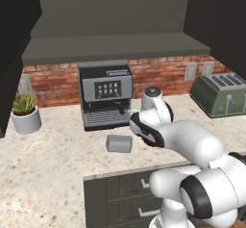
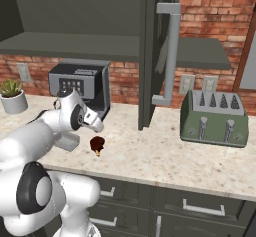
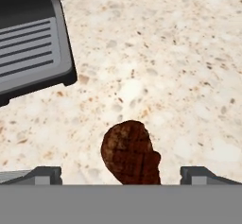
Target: Retrieve the tupperware from the cabinet, then place the raw meat into the tupperware to avoid contamination.
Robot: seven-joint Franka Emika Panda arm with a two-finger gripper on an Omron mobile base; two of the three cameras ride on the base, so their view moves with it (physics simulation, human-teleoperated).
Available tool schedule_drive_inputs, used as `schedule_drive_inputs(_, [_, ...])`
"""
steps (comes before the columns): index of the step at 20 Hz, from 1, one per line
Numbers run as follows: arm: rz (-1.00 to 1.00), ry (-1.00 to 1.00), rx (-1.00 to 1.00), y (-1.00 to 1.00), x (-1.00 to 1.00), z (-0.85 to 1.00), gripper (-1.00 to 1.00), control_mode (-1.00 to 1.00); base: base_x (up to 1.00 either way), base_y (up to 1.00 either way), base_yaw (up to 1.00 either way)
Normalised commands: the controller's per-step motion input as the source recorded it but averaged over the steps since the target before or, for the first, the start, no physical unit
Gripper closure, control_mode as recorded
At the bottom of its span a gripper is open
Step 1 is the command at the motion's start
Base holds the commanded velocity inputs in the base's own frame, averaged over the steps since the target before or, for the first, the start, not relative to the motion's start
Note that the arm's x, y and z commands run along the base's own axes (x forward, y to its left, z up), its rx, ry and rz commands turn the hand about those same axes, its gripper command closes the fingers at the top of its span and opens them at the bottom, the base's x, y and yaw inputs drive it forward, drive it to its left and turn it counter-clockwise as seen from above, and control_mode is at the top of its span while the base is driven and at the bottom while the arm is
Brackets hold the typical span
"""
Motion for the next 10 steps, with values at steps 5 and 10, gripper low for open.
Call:
schedule_drive_inputs(5, [0.0,0.0,0.01,-0.45,0.0,0.0,-1.0,-1.0,0.0,0.0,0.0])
schedule_drive_inputs(10, [0.0,0.0,0.0,-0.21,0.0,0.0,-1.0,-1.0,0.0,0.0,0.0])
